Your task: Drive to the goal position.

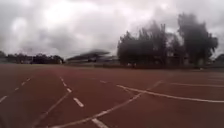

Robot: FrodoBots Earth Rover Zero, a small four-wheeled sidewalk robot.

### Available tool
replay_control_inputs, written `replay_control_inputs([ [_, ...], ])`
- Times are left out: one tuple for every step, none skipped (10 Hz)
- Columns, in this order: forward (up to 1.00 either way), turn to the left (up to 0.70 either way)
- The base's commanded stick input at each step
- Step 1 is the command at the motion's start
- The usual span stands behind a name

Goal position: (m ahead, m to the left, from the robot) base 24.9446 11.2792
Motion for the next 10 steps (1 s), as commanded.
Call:
replay_control_inputs([
  [0.7, 0.0],
  [0.7, 0.0],
  [0.7, 0.0],
  [0.7, 0.0],
  [0.7, 0.0],
  [0.7, 0.0],
  [0.7, 0.0],
  [0.7, 0.0],
  [0.7, 0.0],
  [0.7, 0.0],
])
